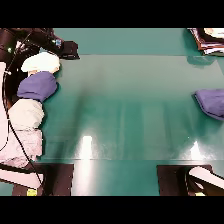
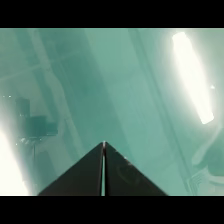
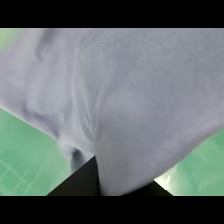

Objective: Fold the shirts.

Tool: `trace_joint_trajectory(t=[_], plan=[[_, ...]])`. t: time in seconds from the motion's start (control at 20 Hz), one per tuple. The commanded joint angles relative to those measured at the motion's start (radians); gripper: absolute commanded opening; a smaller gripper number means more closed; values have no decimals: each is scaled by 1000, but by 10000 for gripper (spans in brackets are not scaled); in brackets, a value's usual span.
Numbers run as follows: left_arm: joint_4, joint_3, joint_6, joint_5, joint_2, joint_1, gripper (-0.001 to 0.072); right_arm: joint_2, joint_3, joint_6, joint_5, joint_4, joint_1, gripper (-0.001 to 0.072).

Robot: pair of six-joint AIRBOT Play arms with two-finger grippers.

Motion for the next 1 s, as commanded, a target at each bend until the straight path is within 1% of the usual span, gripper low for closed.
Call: trace_joint_trajectory(t=[0.0, 0.05, 0.1, 0.15, 0.25, 0.35, 0.4, 0.45, 0.55, 0.65, 0.7, 0.95], plan=[[-1, 0, 0, 3, 0, 0, 22, 73, -145, 4, -11, -4, -34, 68], [-1, 0, 0, 3, 0, 0, 22, 82, -162, 3, 6, -6, -35, 296], [-1, 0, 1, 3, 0, 0, 23, 87, -166, -4, 29, -18, -40, 479], [-1, 0, 2, 2, 0, 0, 22, 86, -154, -8, 69, -58, -52, 522], [-1, 0, 2, -3, 0, 0, 23, 86, -104, -8, 145, -157, -85, 522], [-1, 0, 2, -8, 0, 0, 23, 86, -33, -7, 203, -177, -125, 520], [-1, 0, 2, -9, 0, 0, 23, 86, 2, -7, 225, -154, -132, 519], [-1, 0, 2, -11, 0, 0, 23, 86, 37, -8, 241, -92, -131, 518], [0, 0, 2, -8, -1, 0, 23, 86, 84, -8, 262, 90, -100, 517], [-1, 0, 2, -8, 0, 0, 23, 86, 106, -17, 268, 232, -13, 511], [-1, 0, 1, -12, 0, 0, 23, 86, 114, -32, 268, 261, 48, 500], [-1, 0, 2, 4, 0, 0, 23, 85, 149, -61, 267, 258, 410, 498]])
